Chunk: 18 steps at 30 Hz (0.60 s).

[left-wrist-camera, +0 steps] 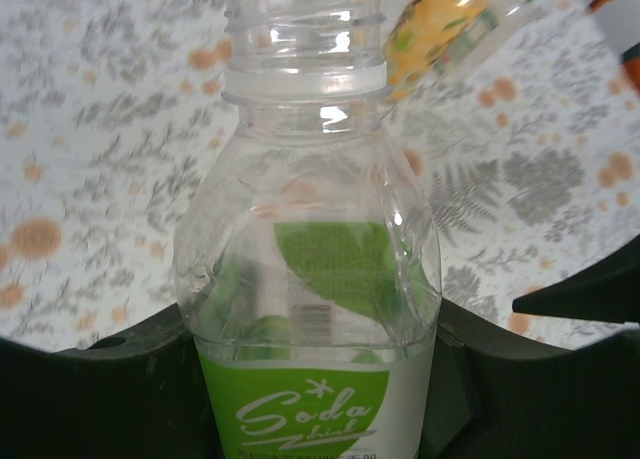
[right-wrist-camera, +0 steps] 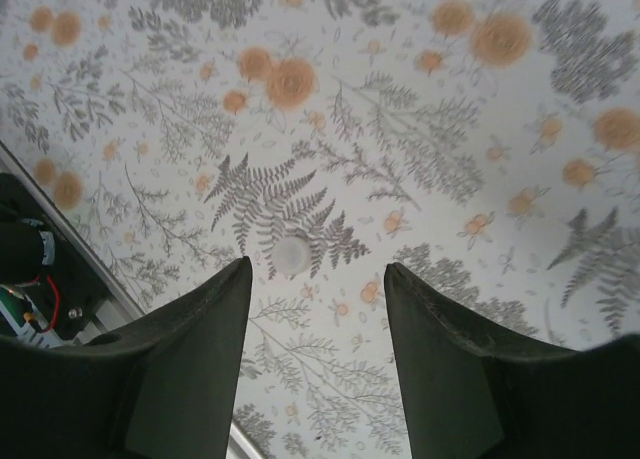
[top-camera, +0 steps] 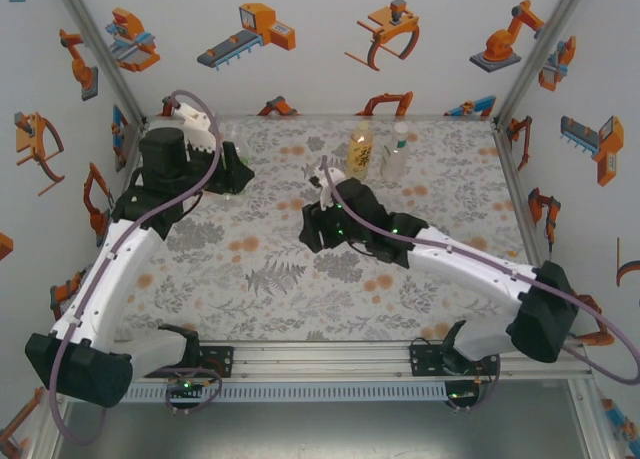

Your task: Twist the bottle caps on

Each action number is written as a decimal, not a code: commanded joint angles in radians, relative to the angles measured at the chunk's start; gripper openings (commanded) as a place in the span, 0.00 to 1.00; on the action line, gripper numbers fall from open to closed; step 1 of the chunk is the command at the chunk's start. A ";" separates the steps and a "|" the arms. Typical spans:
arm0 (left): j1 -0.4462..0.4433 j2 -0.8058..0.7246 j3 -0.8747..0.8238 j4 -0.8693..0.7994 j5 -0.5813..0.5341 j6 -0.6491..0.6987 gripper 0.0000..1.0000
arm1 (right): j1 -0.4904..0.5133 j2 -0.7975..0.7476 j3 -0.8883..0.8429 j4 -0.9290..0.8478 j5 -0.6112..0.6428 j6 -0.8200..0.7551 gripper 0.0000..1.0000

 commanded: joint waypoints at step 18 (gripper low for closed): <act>0.024 0.092 0.052 -0.357 -0.443 -0.331 0.00 | 0.109 0.312 0.158 -0.150 0.055 0.237 0.48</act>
